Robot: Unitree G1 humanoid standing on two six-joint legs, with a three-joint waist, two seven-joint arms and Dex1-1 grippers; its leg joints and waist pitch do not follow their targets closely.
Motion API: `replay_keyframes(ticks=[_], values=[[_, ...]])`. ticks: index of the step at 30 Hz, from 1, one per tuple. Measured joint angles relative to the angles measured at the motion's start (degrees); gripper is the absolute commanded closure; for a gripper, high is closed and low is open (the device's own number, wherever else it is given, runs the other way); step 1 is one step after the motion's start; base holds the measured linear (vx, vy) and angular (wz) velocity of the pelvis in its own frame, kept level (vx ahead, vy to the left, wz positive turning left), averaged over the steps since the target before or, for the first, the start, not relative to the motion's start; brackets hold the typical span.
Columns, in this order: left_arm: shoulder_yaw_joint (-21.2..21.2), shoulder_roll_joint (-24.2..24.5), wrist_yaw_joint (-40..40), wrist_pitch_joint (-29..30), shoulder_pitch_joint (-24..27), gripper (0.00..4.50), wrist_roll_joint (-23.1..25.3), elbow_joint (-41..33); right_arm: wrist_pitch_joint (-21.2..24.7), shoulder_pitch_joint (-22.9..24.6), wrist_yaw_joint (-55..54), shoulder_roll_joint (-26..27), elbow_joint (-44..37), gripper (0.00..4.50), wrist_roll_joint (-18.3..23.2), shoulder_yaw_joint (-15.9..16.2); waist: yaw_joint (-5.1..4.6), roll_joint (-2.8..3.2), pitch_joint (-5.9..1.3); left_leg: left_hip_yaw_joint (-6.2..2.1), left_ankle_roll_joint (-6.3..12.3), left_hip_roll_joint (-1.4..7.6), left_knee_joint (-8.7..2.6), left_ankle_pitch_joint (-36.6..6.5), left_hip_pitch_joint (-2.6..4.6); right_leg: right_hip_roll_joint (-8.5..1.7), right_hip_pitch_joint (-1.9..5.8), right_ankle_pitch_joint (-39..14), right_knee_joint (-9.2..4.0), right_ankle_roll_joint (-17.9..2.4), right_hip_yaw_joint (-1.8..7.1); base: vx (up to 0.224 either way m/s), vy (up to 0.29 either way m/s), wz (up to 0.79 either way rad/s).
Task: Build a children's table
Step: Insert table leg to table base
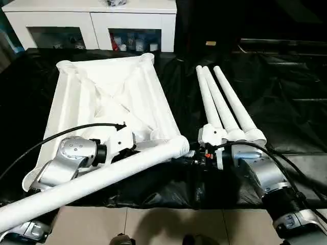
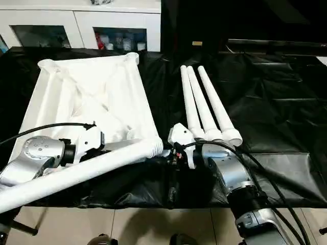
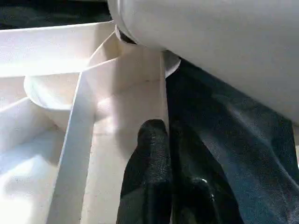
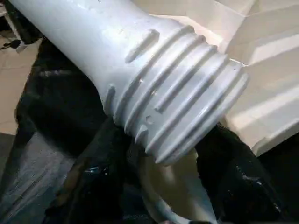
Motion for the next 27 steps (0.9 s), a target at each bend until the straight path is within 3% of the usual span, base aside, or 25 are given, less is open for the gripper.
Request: replay_keyframes(ticks=[6, 15, 20, 21, 27], values=[[0.0, 0.0, 0.1, 0.3, 0.0, 4.50, 0.0, 0.0, 0.0, 0.0, -0.8, 0.2, 0.1, 2.16, -0.1, 0.0, -0.09, 0.00, 0.00, 0.00, 0.00, 0.00, 0.00, 0.0, 0.00, 0.00, 0.02, 0.0, 0.00, 0.0, 0.00, 0.000, 0.000, 0.00], [0.1, 0.0, 0.5, 0.4, 0.0, 4.50, 0.0, 0.0, 0.1, 0.0, -1.2, 0.5, 0.2, 1.27, 0.2, 0.0, -0.24, 0.00, 0.00, 0.00, 0.00, 0.00, 0.01, 0.0, 0.00, 0.00, 0.02, 0.0, 0.01, 0.0, 0.00, 0.000, 0.000, 0.00], [0.2, 0.0, 0.7, 0.5, 0.0, 4.50, 0.0, 0.0, 0.0, 0.0, -1.2, 0.6, 0.2, 1.27, 0.3, 0.0, -0.41, 0.00, 0.00, 0.00, 0.00, 0.00, 0.00, 0.0, -0.01, 0.01, 0.03, 0.0, 0.03, 0.0, 0.00, 0.000, 0.000, 0.00], [0.2, 0.0, 0.7, 0.5, 0.0, 4.50, 0.0, 0.0, 0.0, 0.0, -1.2, 0.6, 0.2, 1.52, 0.3, 0.0, -0.39, 0.00, 0.00, 0.00, 0.00, 0.00, 0.00, 0.0, 0.00, 0.01, 0.03, 0.0, 0.03, 0.0, 0.00, 0.000, 0.000, 0.00], [0.1, 0.0, 0.6, 0.5, 0.0, 4.50, 0.0, 0.0, 0.1, 0.0, -1.4, 0.6, 0.6, 2.02, 0.8, -0.6, -0.35, 0.00, 0.00, 0.00, 0.00, 0.00, 0.00, 0.0, 0.00, 0.01, 0.02, 0.0, 0.02, 0.0, 0.00, 0.000, 0.000, 0.00]])
